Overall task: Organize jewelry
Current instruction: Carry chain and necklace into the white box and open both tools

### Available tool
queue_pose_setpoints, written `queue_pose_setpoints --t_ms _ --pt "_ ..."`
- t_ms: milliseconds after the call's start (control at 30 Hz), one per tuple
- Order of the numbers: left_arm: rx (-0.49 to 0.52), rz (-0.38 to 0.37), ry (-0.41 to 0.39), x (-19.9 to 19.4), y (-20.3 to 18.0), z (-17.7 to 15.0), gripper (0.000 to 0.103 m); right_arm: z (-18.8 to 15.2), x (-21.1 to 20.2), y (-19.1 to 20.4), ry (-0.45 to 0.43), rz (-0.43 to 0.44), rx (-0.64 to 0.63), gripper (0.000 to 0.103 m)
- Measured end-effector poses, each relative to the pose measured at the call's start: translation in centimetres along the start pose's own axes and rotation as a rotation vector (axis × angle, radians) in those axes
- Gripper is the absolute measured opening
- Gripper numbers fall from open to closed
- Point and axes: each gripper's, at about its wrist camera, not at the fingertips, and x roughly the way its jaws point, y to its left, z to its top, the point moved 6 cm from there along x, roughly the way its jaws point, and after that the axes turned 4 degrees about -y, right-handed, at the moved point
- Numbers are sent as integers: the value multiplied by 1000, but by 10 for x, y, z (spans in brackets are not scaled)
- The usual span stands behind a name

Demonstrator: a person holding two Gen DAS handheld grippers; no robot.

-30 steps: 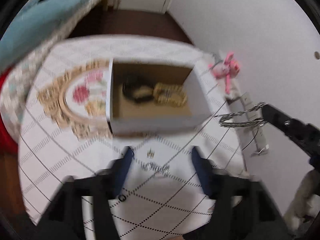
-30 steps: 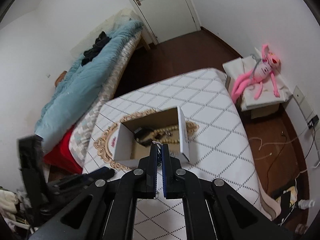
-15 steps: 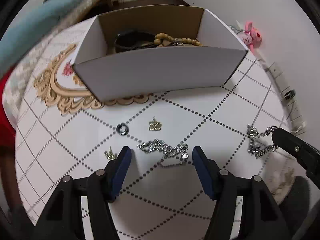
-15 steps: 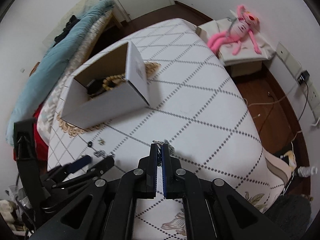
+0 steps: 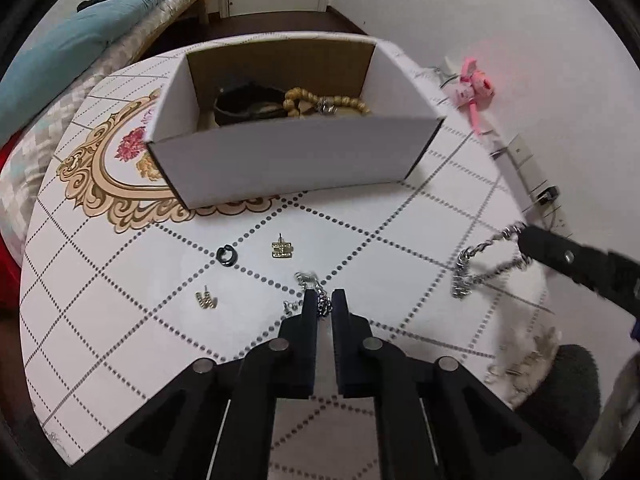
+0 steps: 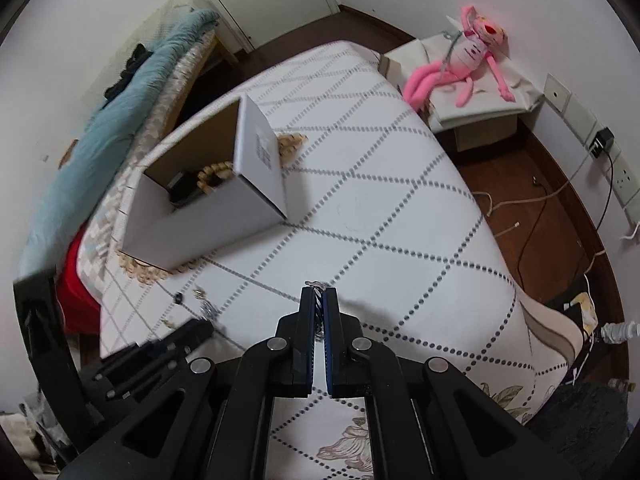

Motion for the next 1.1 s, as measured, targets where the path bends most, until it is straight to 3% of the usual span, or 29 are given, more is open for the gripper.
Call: queue_pose_setpoints --t_ms 233,400,533,767,867,900,967,1000,1033,1067,1100 --pt "-69 -105 -58 -54 17 27 4 31 -37 31 -55 89 -46 4" --pt "-115 -170 -150 -93 25 83 4 67 -68 63 -109 170 -77 4" --pt "-136 -150 -192 -93 42 131 4 101 -77 88 -132 219 -96 4" --pt "-160 -98 -67 -40 71 152 7 131 -19 109 -18 196 -132 4" --pt "-146 4 8 -12 79 151 10 128 14 108 56 171 -140 4" --pt "-141 39 42 -2 82 150 12 126 24 107 83 162 -147 4" --pt "-158 65 77 10 86 147 35 122 43 104 139 139 -153 4" --pt "-176 60 75 14 89 147 44 120 51 102 164 128 -158 5" --pt "-190 64 65 13 92 147 62 118 60 101 199 108 -169 5" --pt "-196 75 49 12 94 148 71 116 66 100 217 92 -176 5" --pt "-194 94 25 10 96 148 73 116 69 99 223 75 -189 9"
